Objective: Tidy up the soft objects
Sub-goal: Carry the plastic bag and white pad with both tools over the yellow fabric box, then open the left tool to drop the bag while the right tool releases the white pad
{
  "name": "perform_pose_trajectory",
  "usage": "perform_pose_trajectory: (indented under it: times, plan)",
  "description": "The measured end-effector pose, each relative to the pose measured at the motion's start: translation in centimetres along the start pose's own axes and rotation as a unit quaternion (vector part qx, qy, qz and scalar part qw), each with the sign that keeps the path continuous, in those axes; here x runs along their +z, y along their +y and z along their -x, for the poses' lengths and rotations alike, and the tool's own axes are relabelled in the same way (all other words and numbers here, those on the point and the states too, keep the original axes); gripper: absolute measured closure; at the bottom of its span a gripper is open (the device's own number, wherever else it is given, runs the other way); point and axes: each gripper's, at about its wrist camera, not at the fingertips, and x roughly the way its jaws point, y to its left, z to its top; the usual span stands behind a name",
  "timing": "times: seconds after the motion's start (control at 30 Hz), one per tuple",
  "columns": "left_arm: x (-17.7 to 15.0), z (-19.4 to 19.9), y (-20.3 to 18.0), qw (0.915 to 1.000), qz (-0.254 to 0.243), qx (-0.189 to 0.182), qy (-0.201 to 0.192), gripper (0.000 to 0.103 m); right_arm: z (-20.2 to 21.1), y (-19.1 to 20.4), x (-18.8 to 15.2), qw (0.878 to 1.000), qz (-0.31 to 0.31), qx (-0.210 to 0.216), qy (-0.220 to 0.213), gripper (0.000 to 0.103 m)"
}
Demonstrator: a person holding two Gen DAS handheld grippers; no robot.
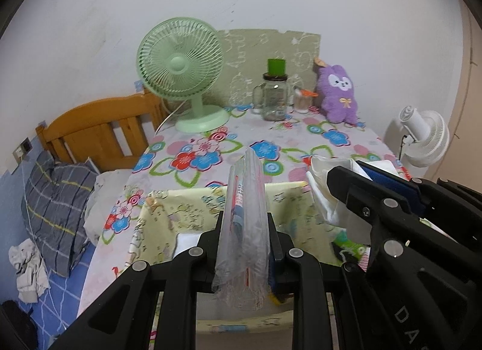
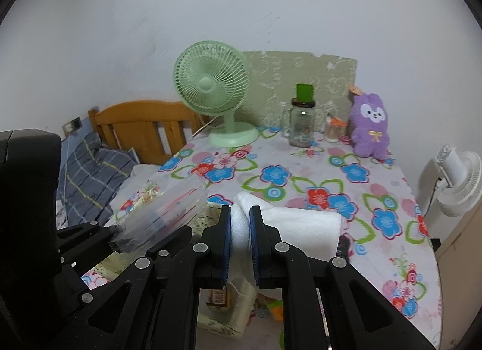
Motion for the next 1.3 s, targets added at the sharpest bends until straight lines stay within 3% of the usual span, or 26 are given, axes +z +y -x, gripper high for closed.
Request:
perform_pose_trajectory:
  times: [0.53, 0.93, 1.17, 1.3]
  plan:
    - [-1.1, -2.8, 4.5, 0.9987, 0.013, 0.035, 0.035, 0.081, -4.8, 3.7, -0.2, 0.998, 0.015, 0.052, 0.034, 0.089]
    - [-1.9, -4.2, 6.7, 0.9956, 0.038, 0.055, 0.065, 0.065, -7.3, 5.5, -0.4, 0.995, 0.021, 0.081, 0.054, 0.089]
    - [-1.8, -4.5, 6.8, 0.9966, 0.036, 0.036, 0.065, 0.052, -8.9, 5.5, -0.6, 0.992, 0.003, 0.102, 0.072, 0.088]
    - [-1.8, -4.6, 6.7, 0.997, 0.034, 0.027, 0.064, 0.046, -9.5, 5.3, -0.7, 0.992, -0.005, 0.102, 0.081, 0.08]
